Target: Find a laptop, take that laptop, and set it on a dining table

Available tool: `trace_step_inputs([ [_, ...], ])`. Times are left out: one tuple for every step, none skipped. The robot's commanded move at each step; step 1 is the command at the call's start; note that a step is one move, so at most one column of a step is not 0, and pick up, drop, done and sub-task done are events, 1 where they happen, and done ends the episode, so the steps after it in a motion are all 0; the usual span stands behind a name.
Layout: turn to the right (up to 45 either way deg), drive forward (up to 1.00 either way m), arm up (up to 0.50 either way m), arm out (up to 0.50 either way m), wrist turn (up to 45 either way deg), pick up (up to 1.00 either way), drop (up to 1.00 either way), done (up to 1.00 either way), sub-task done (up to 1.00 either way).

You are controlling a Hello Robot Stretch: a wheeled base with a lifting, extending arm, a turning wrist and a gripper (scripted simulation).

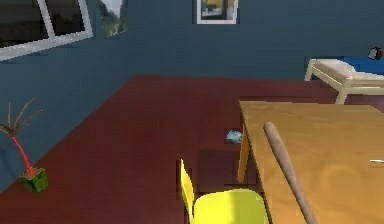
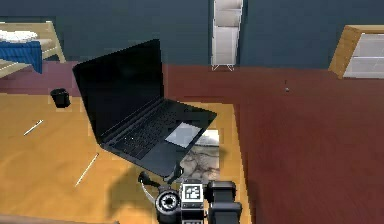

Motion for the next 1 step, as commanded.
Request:
trace_step_inputs([
  [0.0,0.00,0.12,0.00,0.0,0.00,0.00,0.00,0.00],
])
